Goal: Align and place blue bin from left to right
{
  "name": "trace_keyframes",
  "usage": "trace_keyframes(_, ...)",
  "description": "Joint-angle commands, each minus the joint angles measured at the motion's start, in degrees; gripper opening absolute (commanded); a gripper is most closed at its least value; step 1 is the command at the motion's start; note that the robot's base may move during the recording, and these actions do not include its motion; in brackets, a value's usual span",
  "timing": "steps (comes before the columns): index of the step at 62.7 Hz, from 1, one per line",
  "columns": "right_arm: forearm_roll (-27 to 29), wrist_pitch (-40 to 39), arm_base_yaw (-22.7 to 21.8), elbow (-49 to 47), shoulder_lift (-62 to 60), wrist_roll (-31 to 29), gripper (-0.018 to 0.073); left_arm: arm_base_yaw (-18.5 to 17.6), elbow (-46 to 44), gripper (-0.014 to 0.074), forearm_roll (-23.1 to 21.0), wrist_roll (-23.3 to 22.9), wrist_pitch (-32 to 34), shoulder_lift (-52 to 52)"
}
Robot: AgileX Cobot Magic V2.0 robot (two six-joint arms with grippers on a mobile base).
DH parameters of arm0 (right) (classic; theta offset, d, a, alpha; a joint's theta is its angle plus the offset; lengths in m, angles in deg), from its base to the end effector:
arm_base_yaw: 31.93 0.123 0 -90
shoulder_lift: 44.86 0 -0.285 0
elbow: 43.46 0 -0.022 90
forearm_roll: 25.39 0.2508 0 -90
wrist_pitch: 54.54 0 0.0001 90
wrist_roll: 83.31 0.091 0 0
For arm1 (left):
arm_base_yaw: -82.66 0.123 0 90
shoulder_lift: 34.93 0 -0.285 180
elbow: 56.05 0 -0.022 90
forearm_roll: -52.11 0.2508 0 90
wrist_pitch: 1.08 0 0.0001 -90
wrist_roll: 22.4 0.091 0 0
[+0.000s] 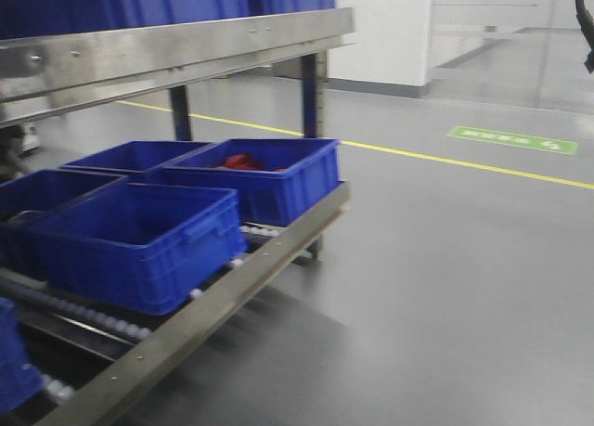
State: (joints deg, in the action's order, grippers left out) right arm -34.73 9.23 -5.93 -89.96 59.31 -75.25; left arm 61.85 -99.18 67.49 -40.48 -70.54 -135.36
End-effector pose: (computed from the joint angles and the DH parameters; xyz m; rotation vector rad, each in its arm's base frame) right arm 0.3176 0.1402 0.5054 -0.3189 2.0876 0.1580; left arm 0.3090 -0.0932 0.5053 0.0170 2.1781 -0.0549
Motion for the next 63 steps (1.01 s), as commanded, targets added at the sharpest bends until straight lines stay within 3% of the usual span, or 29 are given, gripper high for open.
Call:
trace_keyframes(1, -2.60, -5.98, -0.21, -0.79, -1.74, -1.47, -0.0075, 0.07, -0.70, -0.0013, 1.96, 1.40, 3.50, 1.37)
trace_keyframes(63, -2.60, -5.98, -0.21, -0.79, -1.74, -1.47, -0.0075, 0.07, -0.70, -0.0013, 1.96, 1.40, 3.50, 1.37)
